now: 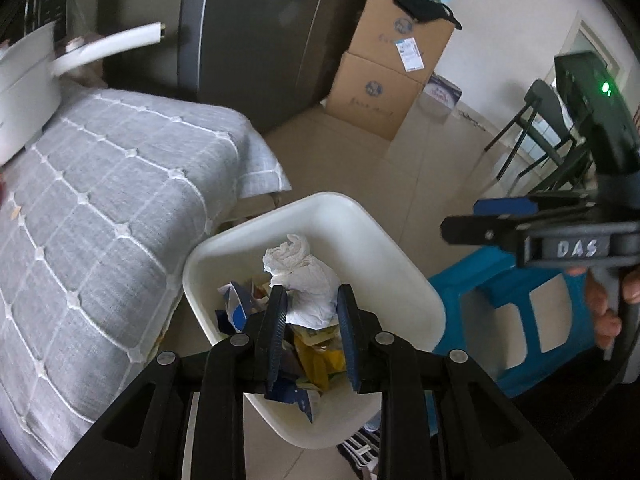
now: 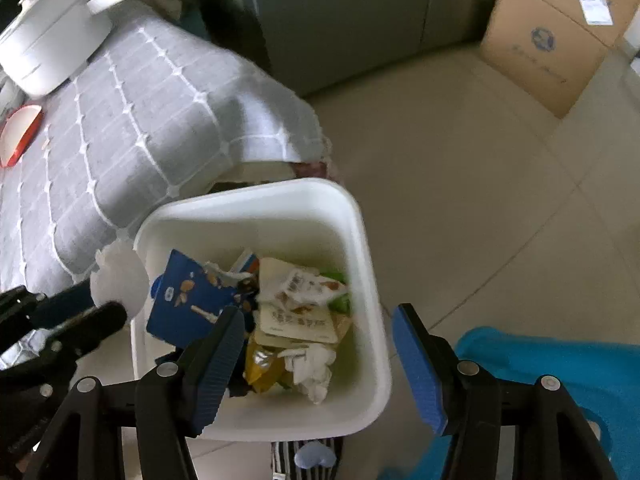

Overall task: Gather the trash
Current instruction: 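Carry the tissue and crumpled paper to the white bin and release both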

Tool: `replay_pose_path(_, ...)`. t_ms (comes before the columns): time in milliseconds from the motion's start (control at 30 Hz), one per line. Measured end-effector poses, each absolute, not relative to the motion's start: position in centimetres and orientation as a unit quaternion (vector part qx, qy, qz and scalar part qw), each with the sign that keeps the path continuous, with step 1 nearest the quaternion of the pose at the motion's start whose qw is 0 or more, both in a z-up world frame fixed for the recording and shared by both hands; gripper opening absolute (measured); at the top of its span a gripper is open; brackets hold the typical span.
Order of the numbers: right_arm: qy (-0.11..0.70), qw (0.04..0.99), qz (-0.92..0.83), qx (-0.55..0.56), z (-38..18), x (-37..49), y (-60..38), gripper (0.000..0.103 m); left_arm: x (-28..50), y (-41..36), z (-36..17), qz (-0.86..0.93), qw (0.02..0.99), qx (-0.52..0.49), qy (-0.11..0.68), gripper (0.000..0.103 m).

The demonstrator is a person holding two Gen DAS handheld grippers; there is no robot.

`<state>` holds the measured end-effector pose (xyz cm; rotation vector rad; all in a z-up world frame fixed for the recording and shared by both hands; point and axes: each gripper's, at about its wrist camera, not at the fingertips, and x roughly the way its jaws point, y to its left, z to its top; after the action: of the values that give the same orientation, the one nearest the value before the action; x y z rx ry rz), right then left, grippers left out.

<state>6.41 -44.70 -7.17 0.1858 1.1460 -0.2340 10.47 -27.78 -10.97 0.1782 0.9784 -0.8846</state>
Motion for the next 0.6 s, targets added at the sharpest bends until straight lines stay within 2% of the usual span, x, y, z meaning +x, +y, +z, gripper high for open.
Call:
replay_pose_path(67,0.537,0.831,-0.113,0.094,-7.0,6.3,-45.0,0.066,10.5,-28.3,-11.3,-0.402,0.789,0.097,0.455,0.045)
replay_pose_path(100,0.536,0.831,-0.112,0.097,-6.9,6.3,-45.2,0.066,10.6,-28.4,-11.4,-0.392,0.793,0.106,0.455,0.062)
replay_pose_path(133,0.535,0.832,-0.112,0.099,-6.9,6.3,-45.2,0.067,10.5,-28.5,-11.4,-0.384,0.798,0.114,0.451,0.073)
replay_pose_path(333,0.533,0.833,-0.115,0.099,-6.8,6.4,-45.3,0.068,10.8,-27.8,-11.4,-0.367,0.808,0.127,0.443,0.079)
replay_pose_path(600,0.536,0.831,-0.117,0.095,-6.9,6.8,-45.1,0.068,11.7,-25.4,-11.1,-0.34,0.819,0.116,0.448,0.082)
